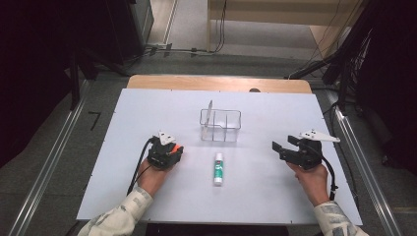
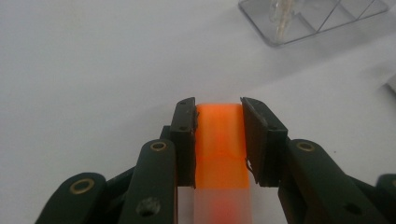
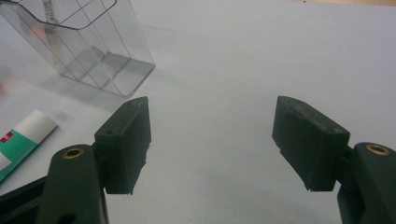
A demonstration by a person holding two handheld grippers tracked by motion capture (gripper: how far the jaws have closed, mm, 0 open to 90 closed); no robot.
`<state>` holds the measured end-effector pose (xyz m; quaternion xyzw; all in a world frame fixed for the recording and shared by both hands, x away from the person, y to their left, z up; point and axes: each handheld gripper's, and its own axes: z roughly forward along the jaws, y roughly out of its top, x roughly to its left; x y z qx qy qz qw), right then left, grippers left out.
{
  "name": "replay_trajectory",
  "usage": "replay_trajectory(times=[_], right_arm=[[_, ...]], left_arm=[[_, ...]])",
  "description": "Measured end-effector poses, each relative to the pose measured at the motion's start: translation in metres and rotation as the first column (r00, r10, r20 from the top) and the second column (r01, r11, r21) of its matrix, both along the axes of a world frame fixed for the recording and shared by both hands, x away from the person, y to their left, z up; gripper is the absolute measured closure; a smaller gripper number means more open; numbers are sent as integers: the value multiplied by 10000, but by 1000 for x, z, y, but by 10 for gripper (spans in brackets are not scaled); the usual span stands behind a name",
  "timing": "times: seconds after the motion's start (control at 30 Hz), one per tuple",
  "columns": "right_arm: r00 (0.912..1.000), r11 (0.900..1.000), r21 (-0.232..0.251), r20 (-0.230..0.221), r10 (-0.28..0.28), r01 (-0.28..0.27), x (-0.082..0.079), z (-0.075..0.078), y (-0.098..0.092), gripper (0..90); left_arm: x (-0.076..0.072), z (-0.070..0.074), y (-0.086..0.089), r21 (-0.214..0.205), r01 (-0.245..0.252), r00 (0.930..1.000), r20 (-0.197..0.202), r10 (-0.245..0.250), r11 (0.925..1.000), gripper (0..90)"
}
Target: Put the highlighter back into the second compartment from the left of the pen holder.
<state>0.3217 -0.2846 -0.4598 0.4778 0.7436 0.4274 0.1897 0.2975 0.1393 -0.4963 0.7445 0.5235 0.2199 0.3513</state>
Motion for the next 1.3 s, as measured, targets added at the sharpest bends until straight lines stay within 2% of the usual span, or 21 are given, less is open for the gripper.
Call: replay_trajectory(times=[0.13,0.27,0.67,1.07,1.3], right_arm=[[10000,10000,1,-4,-13,13,0,0,0,268],[10000,10000,-7,7,-6,6,0,0,0,268],[10000,10000,23,-21,-8,8,0,0,-1,268],[10000,10000,79,-52,-43,44,1,0,-1,268],[9999,9998,152,-130,-86,88,3,0,-2,269]], left_arm=[[-1,6,0,-296,97,9999,127,-93,9995,676],[-1,11,-1,-412,196,9996,209,-188,9990,676],[3,28,-17,-923,445,9981,458,-404,9947,675],[17,50,-36,-1375,814,9943,797,-709,9871,676],[27,63,-44,-1327,1008,9924,832,-903,9860,675]])
